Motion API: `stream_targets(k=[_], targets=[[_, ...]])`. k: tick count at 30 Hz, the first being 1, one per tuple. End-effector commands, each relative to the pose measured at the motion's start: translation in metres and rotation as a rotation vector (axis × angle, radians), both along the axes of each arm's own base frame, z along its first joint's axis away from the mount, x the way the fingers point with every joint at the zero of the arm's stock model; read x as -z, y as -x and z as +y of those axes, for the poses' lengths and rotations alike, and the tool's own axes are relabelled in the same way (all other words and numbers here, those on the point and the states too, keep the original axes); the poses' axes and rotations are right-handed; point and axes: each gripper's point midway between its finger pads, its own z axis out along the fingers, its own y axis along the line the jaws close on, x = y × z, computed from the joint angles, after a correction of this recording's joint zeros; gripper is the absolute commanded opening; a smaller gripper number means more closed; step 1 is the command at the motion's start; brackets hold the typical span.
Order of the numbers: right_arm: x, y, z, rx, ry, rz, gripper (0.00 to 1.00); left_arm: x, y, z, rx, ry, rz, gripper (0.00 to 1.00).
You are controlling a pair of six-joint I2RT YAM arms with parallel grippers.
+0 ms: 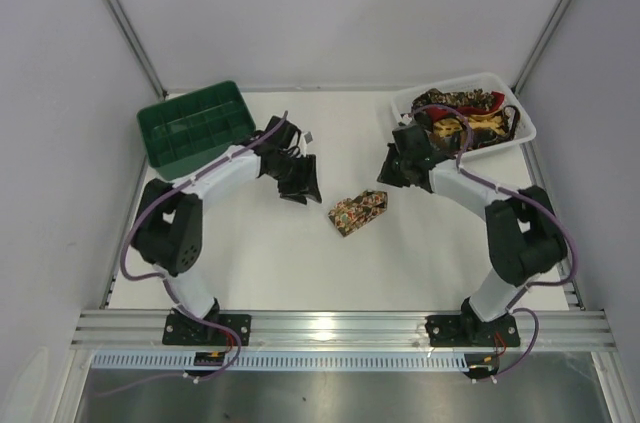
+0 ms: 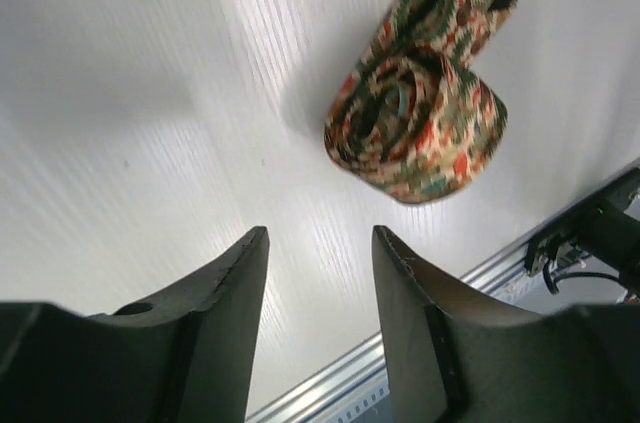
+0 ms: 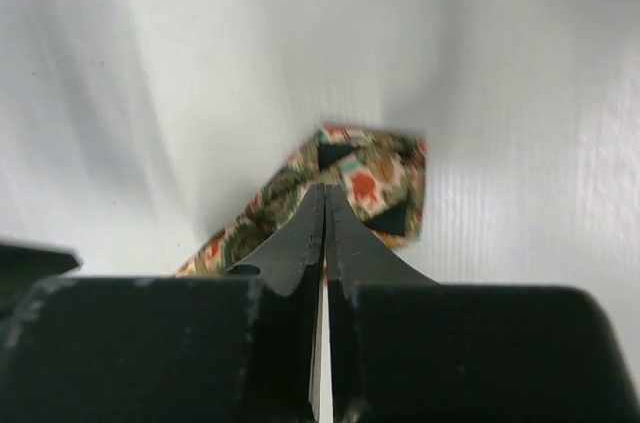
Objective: Roll the ties
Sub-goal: Roll the tie
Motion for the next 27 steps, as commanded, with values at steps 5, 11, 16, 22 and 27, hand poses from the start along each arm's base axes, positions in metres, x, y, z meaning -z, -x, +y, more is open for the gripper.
stream_targets(k=[5, 11, 16, 22, 27], targets=[[0.021, -0.01, 0.025, -0.149, 0.049, 0.051, 0.0, -0.042, 0.039, 0.002, -0.045, 0.155, -0.054, 0.6], [0.051, 0.002, 0.016, -0.095, 0.095, 0.122, 0.0, -0.057, 0.061, -0.002, -0.078, 0.266, -0.035, 0.69], [0.082, 0.028, 0.016, -0.07, 0.137, 0.203, 0.0, -0.058, 0.071, -0.009, -0.099, 0.356, -0.005, 0.76], [0.095, 0.068, 0.023, -0.088, 0.142, 0.254, 0.0, -0.043, 0.075, -0.013, -0.081, 0.404, 0.009, 0.79], [0.08, 0.079, 0.02, -0.087, 0.141, 0.243, 0.0, -0.033, 0.072, -0.007, -0.076, 0.419, 0.014, 0.8]])
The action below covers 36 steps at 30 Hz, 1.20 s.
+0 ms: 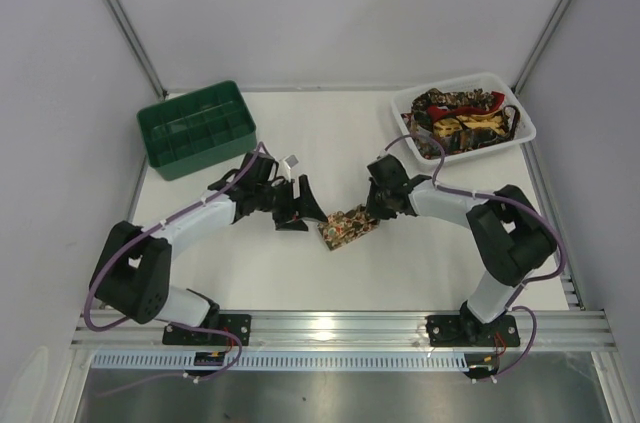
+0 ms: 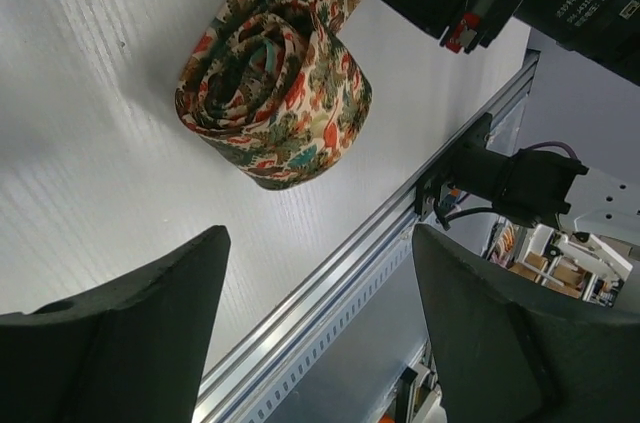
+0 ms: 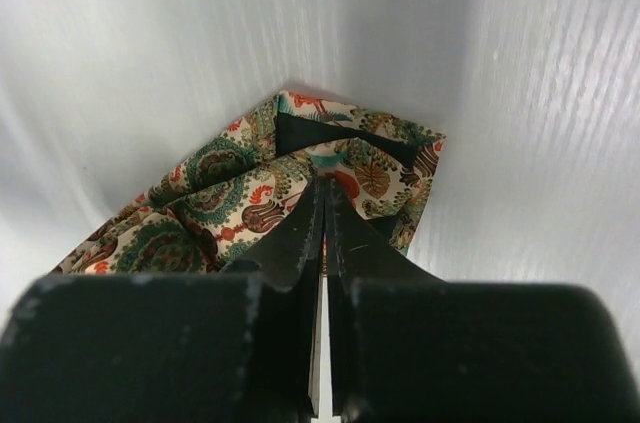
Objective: Roll the ties
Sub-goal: Roll the tie
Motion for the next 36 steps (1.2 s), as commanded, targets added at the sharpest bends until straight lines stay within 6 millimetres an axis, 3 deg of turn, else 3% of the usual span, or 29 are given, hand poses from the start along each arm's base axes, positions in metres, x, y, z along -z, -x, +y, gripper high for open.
stream_targets(k=[1, 7, 12, 15, 17, 19, 21, 26, 29, 36], targets=[[0.005, 0.025, -0.018, 0.015, 0.056, 0.084, 0.0, -0.008, -0.009, -0.001, 0.004, 0.077, -0.03, 0.8], [-0.013, 0.04, -0.003, -0.022, -0.007, 0.103, 0.0, 0.003, -0.002, 0.02, 0.003, 0.054, 0.016, 0.8], [-0.049, 0.034, 0.001, -0.09, 0.004, 0.028, 0.03, 0.007, 0.004, 0.023, -0.007, 0.064, 0.02, 0.8], [-0.074, 0.023, 0.001, -0.143, 0.032, -0.039, 0.19, 0.014, 0.008, 0.022, -0.007, 0.074, 0.03, 0.81], [-0.092, 0.024, 0.016, -0.222, -0.026, -0.062, 0.29, 0.019, 0.01, 0.022, -0.007, 0.082, 0.034, 0.81], [-0.105, 0.029, 0.03, -0.267, -0.092, -0.052, 0.31, 0.024, 0.013, 0.024, -0.012, 0.076, 0.039, 0.81], [-0.114, 0.037, 0.048, -0.328, -0.191, -0.034, 0.43, 0.026, 0.013, 0.024, -0.016, 0.076, 0.039, 0.81], [-0.106, 0.049, 0.072, -0.369, -0.199, 0.027, 0.47, 0.031, 0.015, 0.026, -0.044, 0.063, 0.057, 0.81], [-0.096, 0.049, 0.07, -0.356, -0.145, 0.042, 0.48, 0.029, 0.014, 0.026, -0.055, 0.072, 0.055, 0.81], [-0.097, 0.052, 0.082, -0.398, -0.157, 0.027, 0.41, 0.032, 0.019, 0.028, -0.065, 0.066, 0.069, 0.8]])
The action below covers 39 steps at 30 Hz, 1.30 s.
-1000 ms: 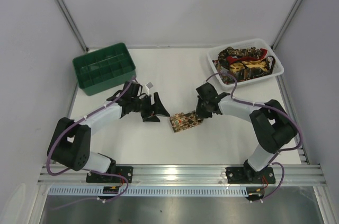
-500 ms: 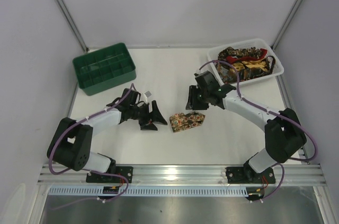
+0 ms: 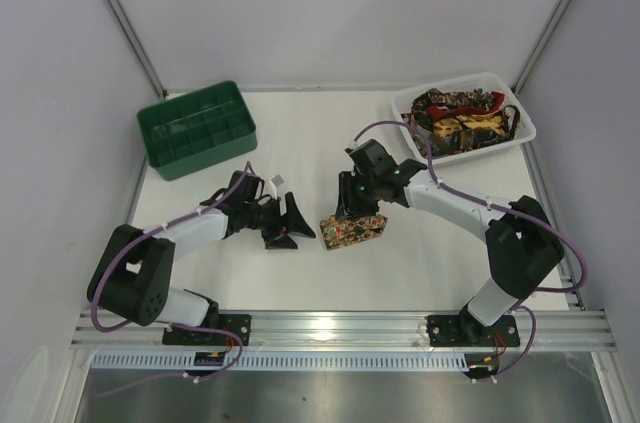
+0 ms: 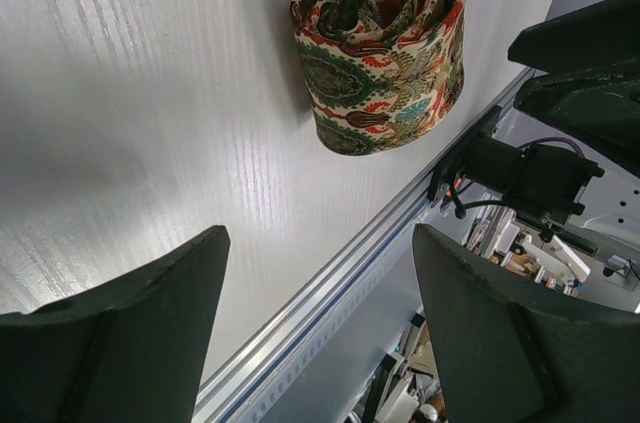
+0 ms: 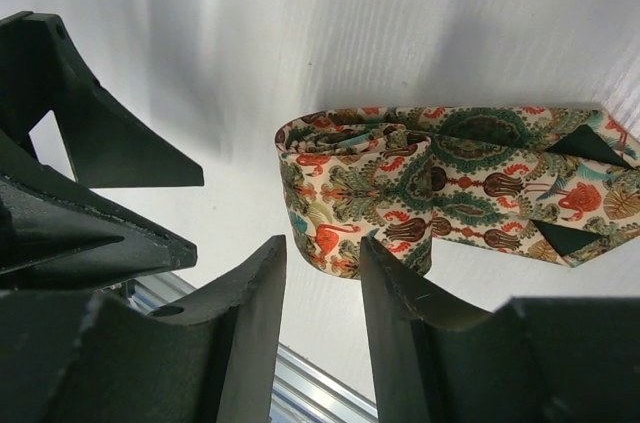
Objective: Roll the ties
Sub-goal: Roll the tie
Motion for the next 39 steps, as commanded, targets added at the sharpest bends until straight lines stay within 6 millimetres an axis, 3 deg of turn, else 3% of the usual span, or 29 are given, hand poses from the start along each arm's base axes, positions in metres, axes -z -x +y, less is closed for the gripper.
stream_targets(k=[1, 4, 11, 21, 28, 39], targets=[[-0.008, -0.003, 0.009, -0.022, 0.013, -0.018, 0.42, -0.009, -0.003, -0.001, -0.013, 0.022, -0.035, 0.8], [0.005, -0.004, 0.007, -0.017, 0.091, -0.02, 0.47, -0.006, -0.002, -0.001, -0.012, 0.02, -0.021, 0.8], [0.029, -0.009, -0.005, 0.038, 0.165, 0.007, 0.47, -0.01, -0.005, -0.003, -0.01, 0.036, -0.025, 0.8], [0.051, -0.012, -0.024, 0.097, 0.129, 0.075, 0.45, -0.017, -0.007, -0.011, 0.008, 0.083, -0.046, 0.81], [0.05, -0.015, -0.03, 0.112, 0.055, 0.088, 0.43, -0.03, -0.027, -0.03, -0.017, 0.141, -0.067, 0.82], [0.047, -0.019, -0.047, 0.138, -0.03, 0.1, 0.37, -0.022, -0.032, -0.066, 0.006, 0.128, -0.007, 0.82]])
